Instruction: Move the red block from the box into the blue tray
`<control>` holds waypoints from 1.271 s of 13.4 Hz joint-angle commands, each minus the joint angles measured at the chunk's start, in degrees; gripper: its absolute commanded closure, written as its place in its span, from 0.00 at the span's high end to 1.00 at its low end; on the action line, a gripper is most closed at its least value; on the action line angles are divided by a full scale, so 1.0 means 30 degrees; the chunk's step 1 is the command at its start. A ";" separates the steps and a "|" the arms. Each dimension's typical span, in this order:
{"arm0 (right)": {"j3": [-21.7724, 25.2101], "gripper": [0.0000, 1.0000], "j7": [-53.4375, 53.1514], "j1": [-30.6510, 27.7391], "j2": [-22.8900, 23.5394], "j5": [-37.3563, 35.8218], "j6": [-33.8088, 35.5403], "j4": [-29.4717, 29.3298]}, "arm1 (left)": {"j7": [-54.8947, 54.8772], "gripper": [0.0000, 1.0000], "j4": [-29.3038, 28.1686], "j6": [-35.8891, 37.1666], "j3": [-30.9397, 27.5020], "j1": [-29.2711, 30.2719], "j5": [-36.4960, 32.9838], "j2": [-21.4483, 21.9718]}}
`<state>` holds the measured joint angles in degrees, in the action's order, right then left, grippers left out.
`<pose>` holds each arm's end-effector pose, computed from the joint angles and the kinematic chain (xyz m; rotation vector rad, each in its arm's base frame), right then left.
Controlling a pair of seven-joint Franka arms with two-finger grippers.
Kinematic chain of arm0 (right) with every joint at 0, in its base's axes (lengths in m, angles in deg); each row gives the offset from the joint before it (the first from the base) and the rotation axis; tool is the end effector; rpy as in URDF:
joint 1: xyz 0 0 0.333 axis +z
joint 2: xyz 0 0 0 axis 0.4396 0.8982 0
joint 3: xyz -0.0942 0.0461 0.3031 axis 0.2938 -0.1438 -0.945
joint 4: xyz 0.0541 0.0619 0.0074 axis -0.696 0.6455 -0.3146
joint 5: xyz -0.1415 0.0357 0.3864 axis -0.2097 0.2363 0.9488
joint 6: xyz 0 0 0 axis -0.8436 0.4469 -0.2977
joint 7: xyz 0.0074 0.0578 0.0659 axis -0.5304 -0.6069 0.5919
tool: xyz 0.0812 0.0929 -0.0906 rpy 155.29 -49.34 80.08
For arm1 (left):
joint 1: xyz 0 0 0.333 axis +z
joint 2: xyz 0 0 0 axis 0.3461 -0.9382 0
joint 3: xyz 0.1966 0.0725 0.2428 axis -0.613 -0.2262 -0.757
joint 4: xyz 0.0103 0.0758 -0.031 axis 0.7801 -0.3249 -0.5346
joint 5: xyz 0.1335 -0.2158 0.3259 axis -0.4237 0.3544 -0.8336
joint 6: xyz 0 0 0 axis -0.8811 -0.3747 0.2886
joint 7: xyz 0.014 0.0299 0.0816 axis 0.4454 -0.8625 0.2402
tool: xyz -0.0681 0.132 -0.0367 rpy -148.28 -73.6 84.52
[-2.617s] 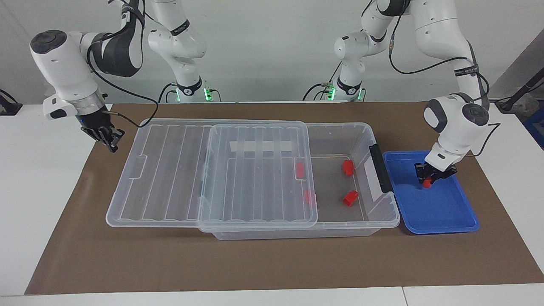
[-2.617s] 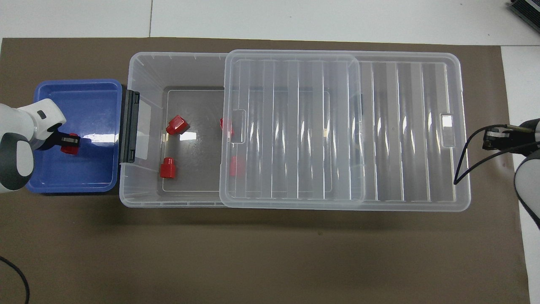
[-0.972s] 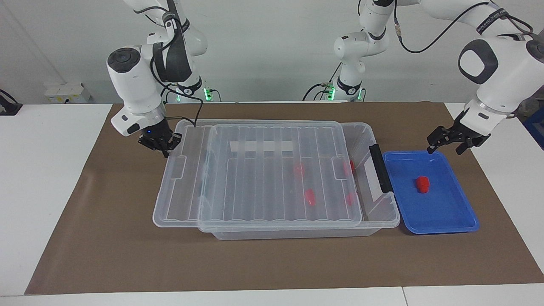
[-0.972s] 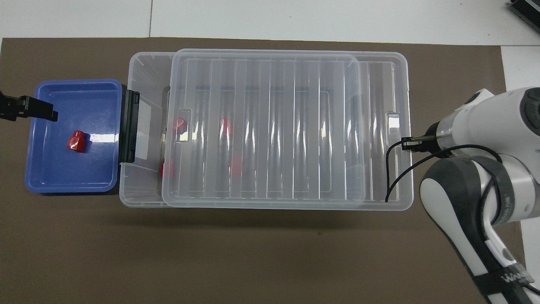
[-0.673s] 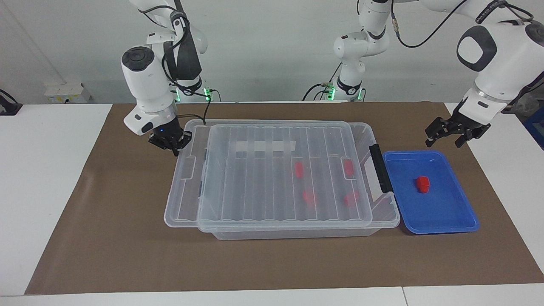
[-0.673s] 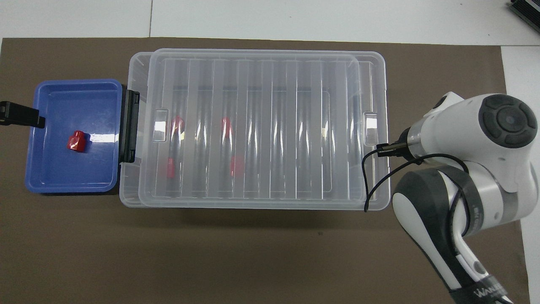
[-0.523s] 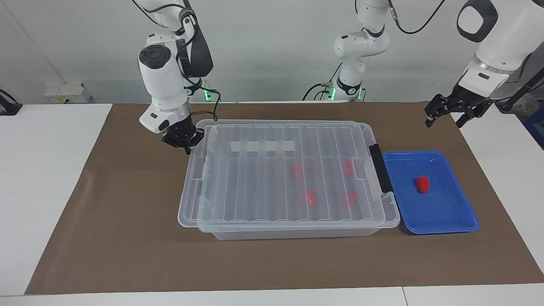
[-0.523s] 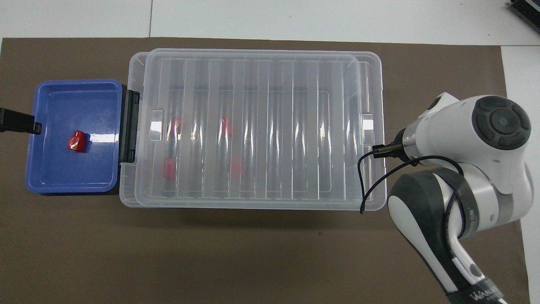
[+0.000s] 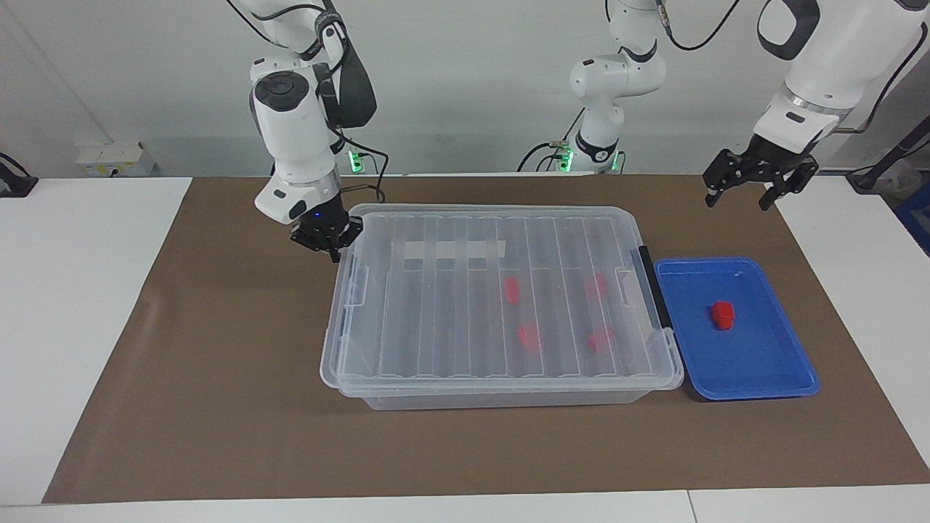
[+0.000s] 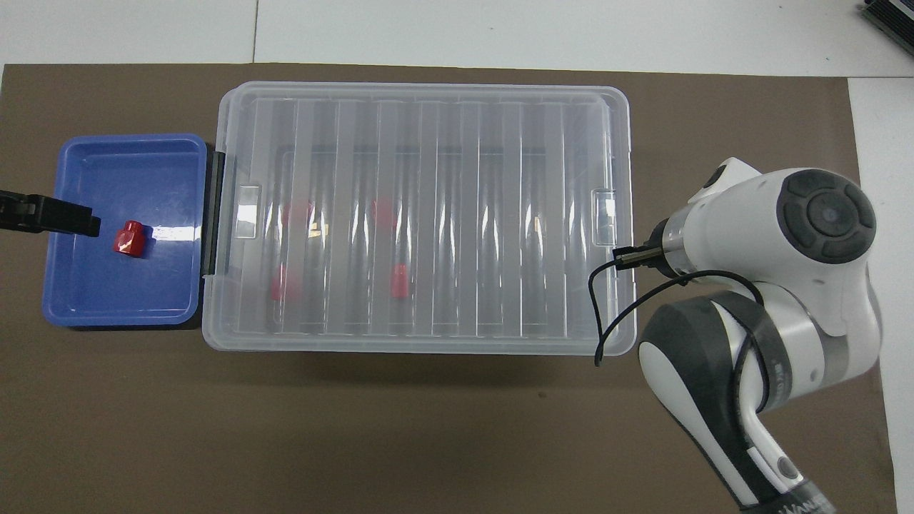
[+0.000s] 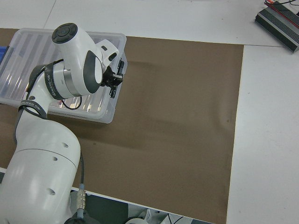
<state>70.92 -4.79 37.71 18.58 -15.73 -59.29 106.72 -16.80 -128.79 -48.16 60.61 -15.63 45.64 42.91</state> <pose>0.5635 0.1465 0.4230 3.1197 0.2382 0.1128 0.5732 -0.0161 0.5855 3.1078 -0.2531 0.0928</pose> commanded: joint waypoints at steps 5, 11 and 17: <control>0.0123 0.00 0.0336 -0.0332 -0.0588 0.0466 0.0114 -0.0027 | 0.0013 1.00 0.1541 0.1389 -0.0113 -0.0162 -0.0651 -0.0179; 0.0183 0.99 -0.1532 -0.2965 -0.1732 0.0466 0.2108 -0.0143 | 0.0072 1.00 0.0954 0.1387 -0.0112 -0.0134 -0.0623 0.0028; 0.0241 1.00 -0.2593 -0.4579 -0.1353 0.0437 0.4153 -0.3359 | -0.0045 1.00 -0.0069 0.0456 -0.0112 -0.0455 -0.0623 0.0437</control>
<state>71.96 -11.54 25.45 13.73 -15.40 -50.19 101.18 -16.87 -126.41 -45.07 60.58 -15.80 45.10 42.88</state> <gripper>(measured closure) 0.128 0.000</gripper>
